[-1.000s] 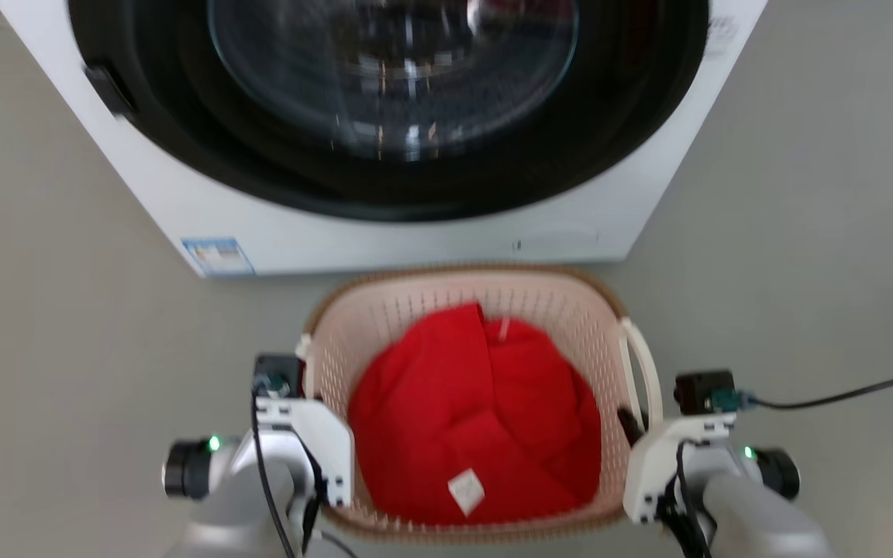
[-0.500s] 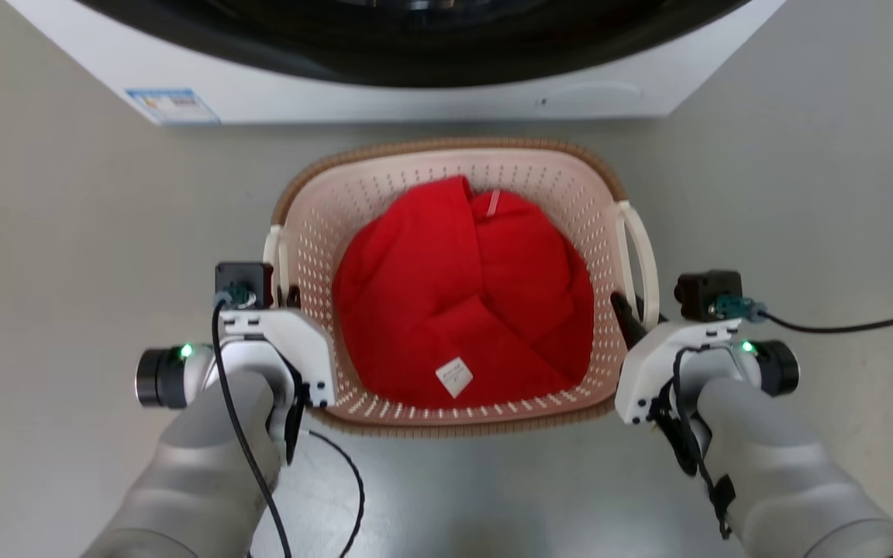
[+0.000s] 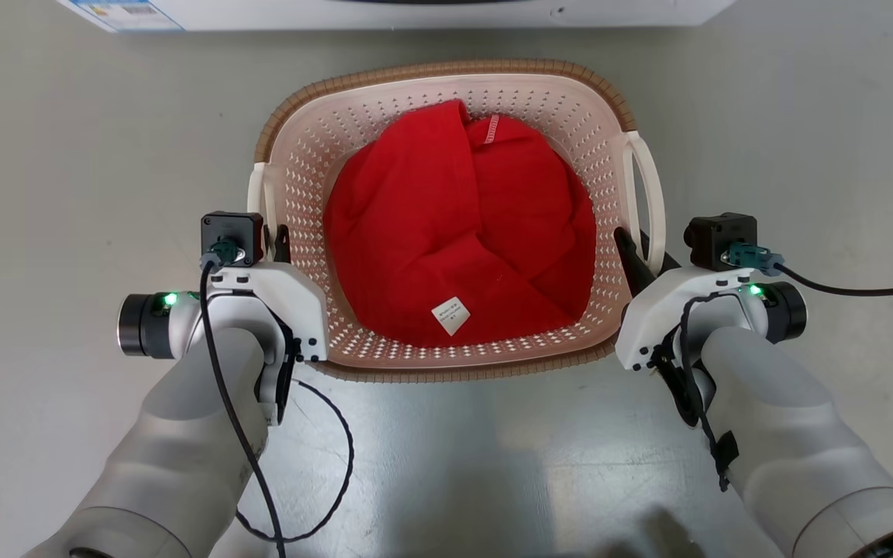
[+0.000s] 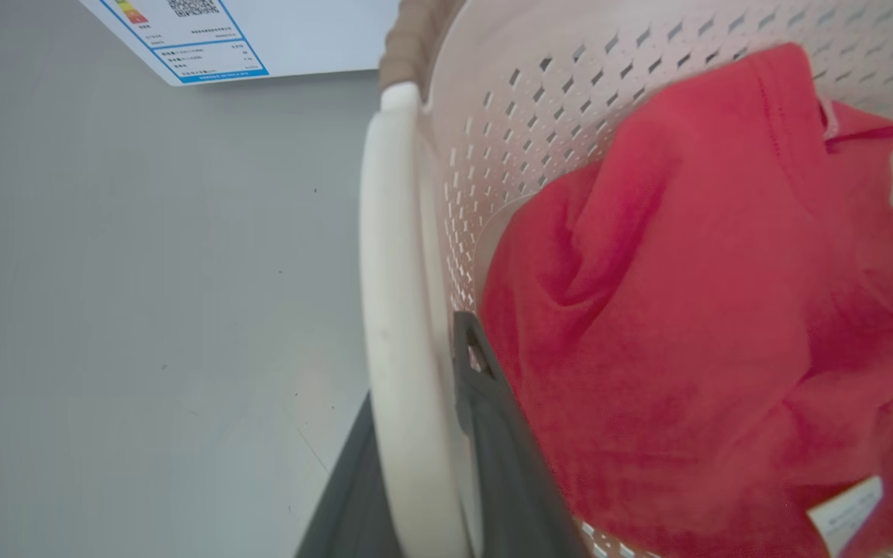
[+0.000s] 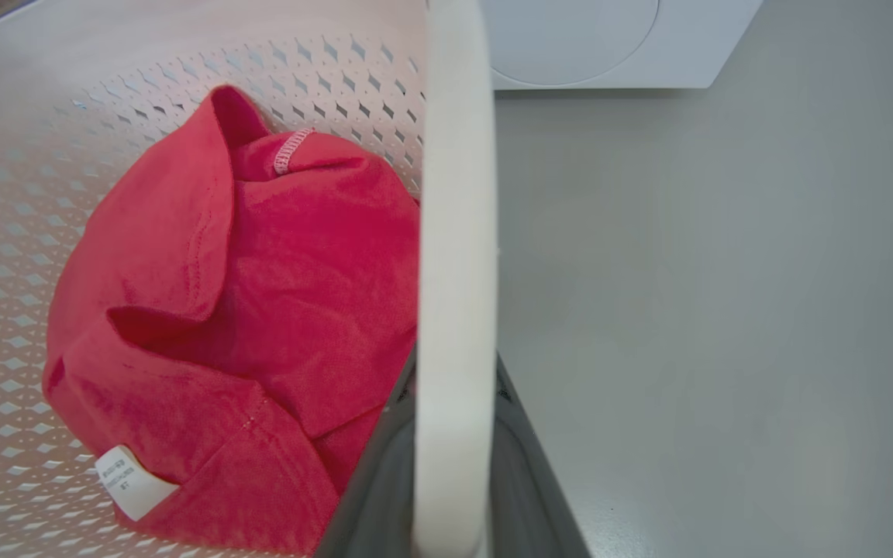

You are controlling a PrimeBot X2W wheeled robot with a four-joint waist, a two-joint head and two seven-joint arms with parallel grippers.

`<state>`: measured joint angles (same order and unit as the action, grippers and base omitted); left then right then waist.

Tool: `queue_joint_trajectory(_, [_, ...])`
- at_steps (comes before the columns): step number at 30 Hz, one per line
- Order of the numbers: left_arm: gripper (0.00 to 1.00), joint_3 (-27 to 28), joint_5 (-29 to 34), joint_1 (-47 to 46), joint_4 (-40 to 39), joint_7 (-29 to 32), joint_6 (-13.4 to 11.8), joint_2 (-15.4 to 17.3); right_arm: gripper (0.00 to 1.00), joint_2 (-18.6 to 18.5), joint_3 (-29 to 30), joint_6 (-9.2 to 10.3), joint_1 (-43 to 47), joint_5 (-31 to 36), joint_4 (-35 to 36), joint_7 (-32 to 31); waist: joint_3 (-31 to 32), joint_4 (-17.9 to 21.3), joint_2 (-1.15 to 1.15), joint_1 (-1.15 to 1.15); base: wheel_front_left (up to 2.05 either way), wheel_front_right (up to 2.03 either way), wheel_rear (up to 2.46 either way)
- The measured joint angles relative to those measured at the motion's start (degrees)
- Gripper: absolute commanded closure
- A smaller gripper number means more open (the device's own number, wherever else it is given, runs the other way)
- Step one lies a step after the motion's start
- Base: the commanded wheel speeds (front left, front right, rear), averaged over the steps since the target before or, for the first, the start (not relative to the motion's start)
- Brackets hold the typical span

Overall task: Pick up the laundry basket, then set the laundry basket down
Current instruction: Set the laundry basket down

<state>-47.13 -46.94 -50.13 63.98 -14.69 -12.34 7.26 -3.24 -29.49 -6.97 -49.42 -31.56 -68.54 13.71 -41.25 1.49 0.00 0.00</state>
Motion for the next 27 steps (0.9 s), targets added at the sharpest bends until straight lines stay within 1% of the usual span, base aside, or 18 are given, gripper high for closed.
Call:
queue_joint_trajectory(5, [1.0, 0.8, 2.2, -0.5, 0.0, 0.0, 0.0, -0.1, 1.0, 0.0, 1.7, 0.0, 0.1, 1.8, 0.4, 0.0, -2.0, 0.1, 0.0, 0.0, 0.0, 0.0, 0.0])
queue_joint_trajectory(13, [1.0, 2.7, 5.5, -3.2, -0.3, 0.1, -0.3, 0.0, 1.0, -0.3, 2.4, 0.41, 0.0, 1.8, 2.9, 0.2, -5.1, -0.2, 0.0, 0.0, 0.0, 0.0, 0.0])
queue_joint_trajectory(19, [1.0, 4.4, 7.7, -4.5, -1.0, 0.1, -0.5, 0.3, 1.0, -0.7, 1.5, 0.44, -1.1, 1.0, 4.4, 0.5, -7.4, -0.1, 0.0, 0.0, 0.0, 0.0, 0.0])
queue_joint_trajectory(27, [1.0, 6.2, 10.0, -6.1, -1.8, 0.1, -0.9, 0.3, 1.0, -1.5, -0.6, 0.51, -2.7, -2.0, 5.7, 0.5, -10.0, -0.7, 0.0, 0.0, 0.0, 0.0, 0.0])
